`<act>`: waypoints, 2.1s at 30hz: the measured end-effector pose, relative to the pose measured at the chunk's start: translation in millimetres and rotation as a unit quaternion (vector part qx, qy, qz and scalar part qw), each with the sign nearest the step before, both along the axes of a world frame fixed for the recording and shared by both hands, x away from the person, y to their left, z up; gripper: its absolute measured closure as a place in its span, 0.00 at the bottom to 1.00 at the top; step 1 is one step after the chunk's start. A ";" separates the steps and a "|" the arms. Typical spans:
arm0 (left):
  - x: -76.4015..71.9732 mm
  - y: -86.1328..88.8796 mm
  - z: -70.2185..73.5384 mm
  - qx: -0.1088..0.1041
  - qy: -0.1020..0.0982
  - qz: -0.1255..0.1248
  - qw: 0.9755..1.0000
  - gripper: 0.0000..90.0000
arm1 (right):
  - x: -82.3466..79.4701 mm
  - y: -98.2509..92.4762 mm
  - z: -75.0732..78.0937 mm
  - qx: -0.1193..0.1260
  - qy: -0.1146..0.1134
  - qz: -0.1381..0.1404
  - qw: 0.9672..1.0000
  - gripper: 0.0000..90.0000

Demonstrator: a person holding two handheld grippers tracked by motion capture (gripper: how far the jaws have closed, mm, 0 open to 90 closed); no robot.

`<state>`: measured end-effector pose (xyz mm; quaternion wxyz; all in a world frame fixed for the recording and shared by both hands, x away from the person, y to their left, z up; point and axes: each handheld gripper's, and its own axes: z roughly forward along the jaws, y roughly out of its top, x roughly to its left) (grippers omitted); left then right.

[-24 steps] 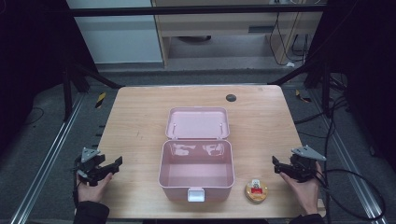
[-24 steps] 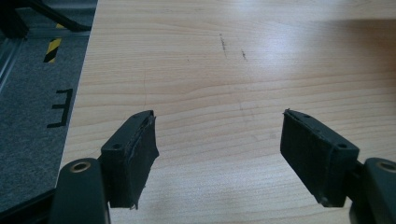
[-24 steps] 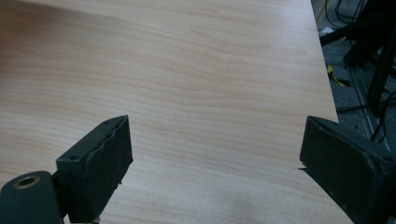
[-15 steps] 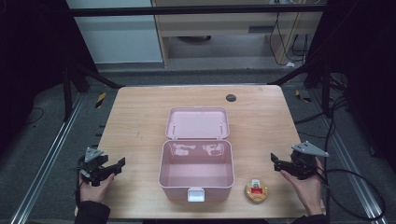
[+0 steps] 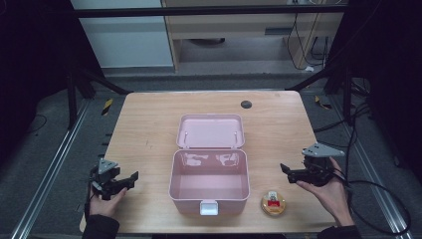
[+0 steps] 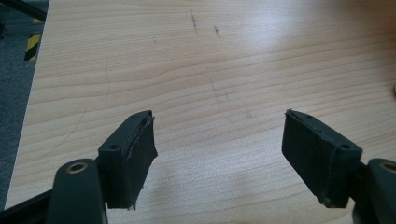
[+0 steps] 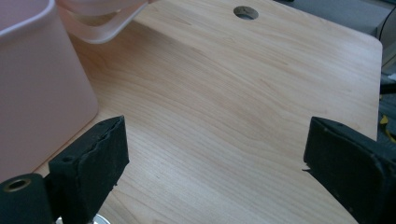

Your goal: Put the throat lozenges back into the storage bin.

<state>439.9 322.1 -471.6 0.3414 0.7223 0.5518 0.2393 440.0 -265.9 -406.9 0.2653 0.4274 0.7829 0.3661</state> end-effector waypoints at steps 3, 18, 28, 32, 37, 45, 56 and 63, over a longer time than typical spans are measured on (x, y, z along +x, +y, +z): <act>0.1 -0.2 -1.1 0.003 0.002 0.000 1.000 0.28 | 2.3 4.5 7.7 -0.013 0.002 0.018 1.000 0.07; 0.7 -1.9 -2.6 0.006 0.002 -0.003 1.000 0.28 | 3.9 27.6 25.4 -0.087 0.039 0.143 0.985 0.06; 1.3 -3.3 -4.0 0.012 0.007 -0.007 1.000 0.28 | 1.8 37.5 23.7 -0.115 0.058 0.200 0.971 0.05; 1.5 -3.4 -4.5 0.013 0.008 -0.007 1.000 0.28 | 1.3 43.5 23.4 -0.132 0.078 0.226 0.962 0.05; 1.8 -3.8 -4.7 0.013 0.008 -0.009 1.000 0.28 | 0.5 48.4 20.8 -0.145 0.095 0.247 0.953 0.05; 1.9 -5.0 -5.1 0.016 0.010 -0.013 1.000 0.28 | -1.9 52.0 18.3 -0.164 0.112 0.269 0.942 0.05; 2.1 -6.9 -5.5 0.019 0.011 -0.018 1.000 0.28 | -5.4 55.2 10.4 -0.188 0.132 0.287 0.930 0.05; 2.6 -7.4 -6.0 0.020 0.013 -0.019 1.000 0.28 | -7.3 60.8 -2.9 -0.203 0.152 0.296 0.921 0.05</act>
